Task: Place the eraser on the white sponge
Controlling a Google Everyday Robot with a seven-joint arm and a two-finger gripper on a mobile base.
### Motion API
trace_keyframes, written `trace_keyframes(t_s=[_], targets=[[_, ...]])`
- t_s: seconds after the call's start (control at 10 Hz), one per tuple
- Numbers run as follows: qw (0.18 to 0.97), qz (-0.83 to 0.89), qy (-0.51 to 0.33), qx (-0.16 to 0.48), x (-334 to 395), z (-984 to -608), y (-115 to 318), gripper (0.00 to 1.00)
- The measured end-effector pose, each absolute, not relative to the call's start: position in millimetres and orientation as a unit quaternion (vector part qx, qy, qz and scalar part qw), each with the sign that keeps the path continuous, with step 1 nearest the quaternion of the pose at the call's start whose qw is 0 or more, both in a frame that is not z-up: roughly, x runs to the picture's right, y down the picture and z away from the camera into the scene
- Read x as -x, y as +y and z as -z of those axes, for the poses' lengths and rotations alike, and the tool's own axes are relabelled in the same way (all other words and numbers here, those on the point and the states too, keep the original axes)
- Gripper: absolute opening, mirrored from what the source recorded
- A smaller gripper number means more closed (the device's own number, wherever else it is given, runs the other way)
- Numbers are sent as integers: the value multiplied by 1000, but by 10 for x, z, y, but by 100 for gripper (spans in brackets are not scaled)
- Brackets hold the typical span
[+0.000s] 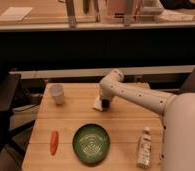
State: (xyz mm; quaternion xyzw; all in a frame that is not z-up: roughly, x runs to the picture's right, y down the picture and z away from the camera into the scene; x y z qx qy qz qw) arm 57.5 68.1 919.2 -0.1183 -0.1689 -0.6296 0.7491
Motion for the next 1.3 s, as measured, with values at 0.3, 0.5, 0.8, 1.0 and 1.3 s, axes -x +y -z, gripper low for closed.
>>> trace_keyframes(t_s=[0.3, 0.5, 0.8, 1.0, 1.3], targets=[[744, 635, -171, 119, -563, -9198, 690, 3], [740, 639, -173, 119, -551, -9199, 687, 3], [736, 643, -176, 118, -540, -9199, 685, 3], [732, 647, -177, 118, -528, -9200, 685, 3], [727, 653, -179, 118, -515, -9199, 683, 3]])
